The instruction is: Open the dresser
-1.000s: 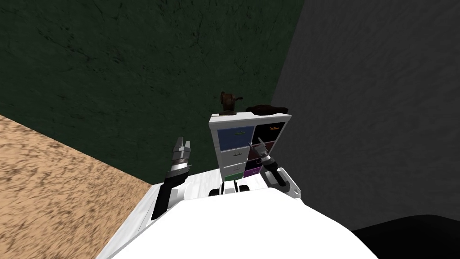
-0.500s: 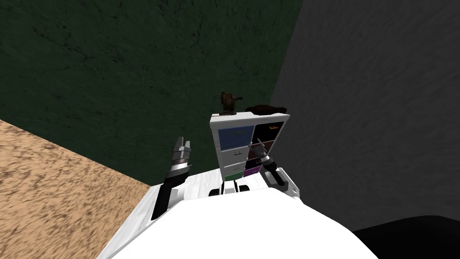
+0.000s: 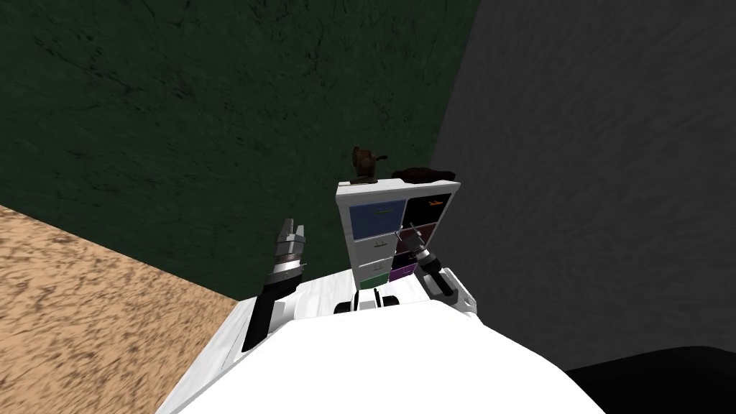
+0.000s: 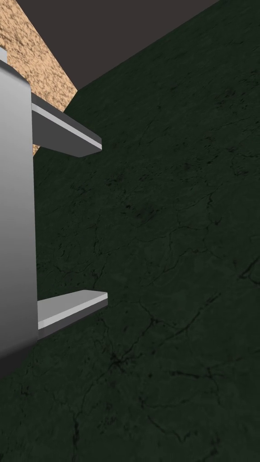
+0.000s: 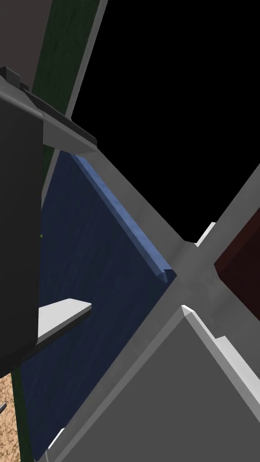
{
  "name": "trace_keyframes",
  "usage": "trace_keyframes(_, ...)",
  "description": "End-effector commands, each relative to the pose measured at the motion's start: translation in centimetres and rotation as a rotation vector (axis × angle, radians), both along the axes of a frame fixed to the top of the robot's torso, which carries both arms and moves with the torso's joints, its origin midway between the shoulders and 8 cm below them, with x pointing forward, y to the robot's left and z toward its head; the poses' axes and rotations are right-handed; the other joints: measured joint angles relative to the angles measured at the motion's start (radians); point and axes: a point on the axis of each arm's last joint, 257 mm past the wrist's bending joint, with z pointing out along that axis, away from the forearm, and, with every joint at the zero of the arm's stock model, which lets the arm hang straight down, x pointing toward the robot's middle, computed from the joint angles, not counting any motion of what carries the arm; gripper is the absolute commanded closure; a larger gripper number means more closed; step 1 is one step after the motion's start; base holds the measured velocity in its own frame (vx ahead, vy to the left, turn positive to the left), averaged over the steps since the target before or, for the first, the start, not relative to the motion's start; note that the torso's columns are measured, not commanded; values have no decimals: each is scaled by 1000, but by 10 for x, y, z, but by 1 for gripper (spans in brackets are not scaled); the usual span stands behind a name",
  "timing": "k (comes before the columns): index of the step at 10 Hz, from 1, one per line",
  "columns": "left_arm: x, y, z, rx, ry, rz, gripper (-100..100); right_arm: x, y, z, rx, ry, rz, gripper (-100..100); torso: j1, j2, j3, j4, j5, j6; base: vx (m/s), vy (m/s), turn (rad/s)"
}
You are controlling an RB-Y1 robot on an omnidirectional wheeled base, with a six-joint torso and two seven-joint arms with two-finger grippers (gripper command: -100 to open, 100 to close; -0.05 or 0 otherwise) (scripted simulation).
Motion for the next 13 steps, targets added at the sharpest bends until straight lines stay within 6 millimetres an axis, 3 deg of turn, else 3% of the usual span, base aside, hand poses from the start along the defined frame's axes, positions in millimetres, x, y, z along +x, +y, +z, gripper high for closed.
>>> trace_keyframes(1, 0, 0, 0, 0, 0, 0, 0, 3, 1, -15, -85, 0, -27, -100, 0, 0, 0, 0, 0, 0, -12, 22, -67)
trace_keyframes(3, 0, 0, 0, 0, 0, 0, 0, 3, 1, -15, -112, -10, -38, -100, 0, 0, 0, 0, 0, 0, -11, 18, -21)
trace_keyframes(6, 0, 0, 0, 0, 0, 0, 0, 9, 2, -41, -232, 0, -69, -100, 0, 0, 0, 0, 0, 0, -13, 25, -60)
trace_keyframes(8, 0, 0, 0, 0, 0, 0, 0, 9, 2, -41, -270, -15, -84, -100, 0, 0, 0, 0, 0, 0, -10, 18, -18)
trace_keyframes(13, 0, 0, 0, 0, 0, 0, 0, 15, 7, -78, -441, -8, -120, -100, 0, 0, 0, 0, 0, 0, -14, 24, -54)
